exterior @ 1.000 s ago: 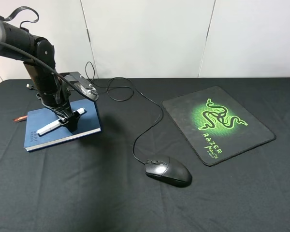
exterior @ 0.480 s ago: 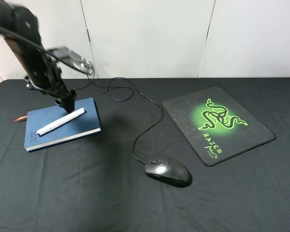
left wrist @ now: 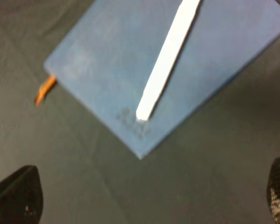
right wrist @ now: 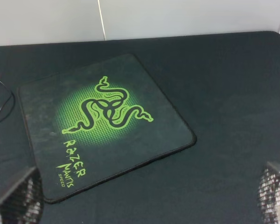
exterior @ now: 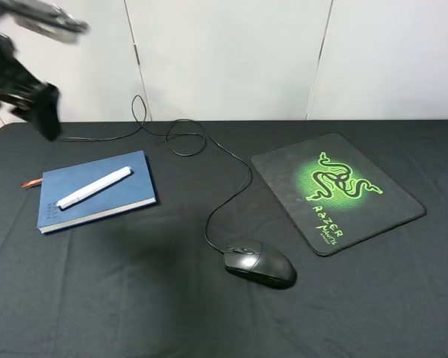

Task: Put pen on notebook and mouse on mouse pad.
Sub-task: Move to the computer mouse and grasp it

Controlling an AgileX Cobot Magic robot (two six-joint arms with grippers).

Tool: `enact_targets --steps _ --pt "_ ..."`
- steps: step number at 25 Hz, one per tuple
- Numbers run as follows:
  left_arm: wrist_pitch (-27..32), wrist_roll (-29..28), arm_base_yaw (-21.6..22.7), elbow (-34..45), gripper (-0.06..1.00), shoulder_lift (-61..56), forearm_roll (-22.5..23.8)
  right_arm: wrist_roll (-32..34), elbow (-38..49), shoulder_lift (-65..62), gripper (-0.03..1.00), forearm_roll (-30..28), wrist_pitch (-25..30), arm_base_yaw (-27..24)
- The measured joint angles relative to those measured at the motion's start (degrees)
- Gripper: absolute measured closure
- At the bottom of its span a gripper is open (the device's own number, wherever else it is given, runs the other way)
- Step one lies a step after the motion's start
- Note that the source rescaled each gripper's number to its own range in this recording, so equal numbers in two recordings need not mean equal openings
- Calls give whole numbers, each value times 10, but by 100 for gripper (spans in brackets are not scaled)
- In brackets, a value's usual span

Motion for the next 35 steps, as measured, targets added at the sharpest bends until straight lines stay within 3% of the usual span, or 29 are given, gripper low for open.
enact_targets --steps 3,11,22,26,35 --pt "32 -17 0 0 2 -51 0 0 0 0 -3 0 0 0" --pt "36 -44 0 18 5 -200 0 0 0 0 -3 0 0 0" --pt "38 -68 0 151 5 -448 -5 0 0 0 -3 0 0 0" --pt "38 -69 0 206 -2 -545 -24 0 0 0 -3 0 0 0" --pt "38 -108 2 304 -5 -655 -30 0 0 0 -3 0 0 0"
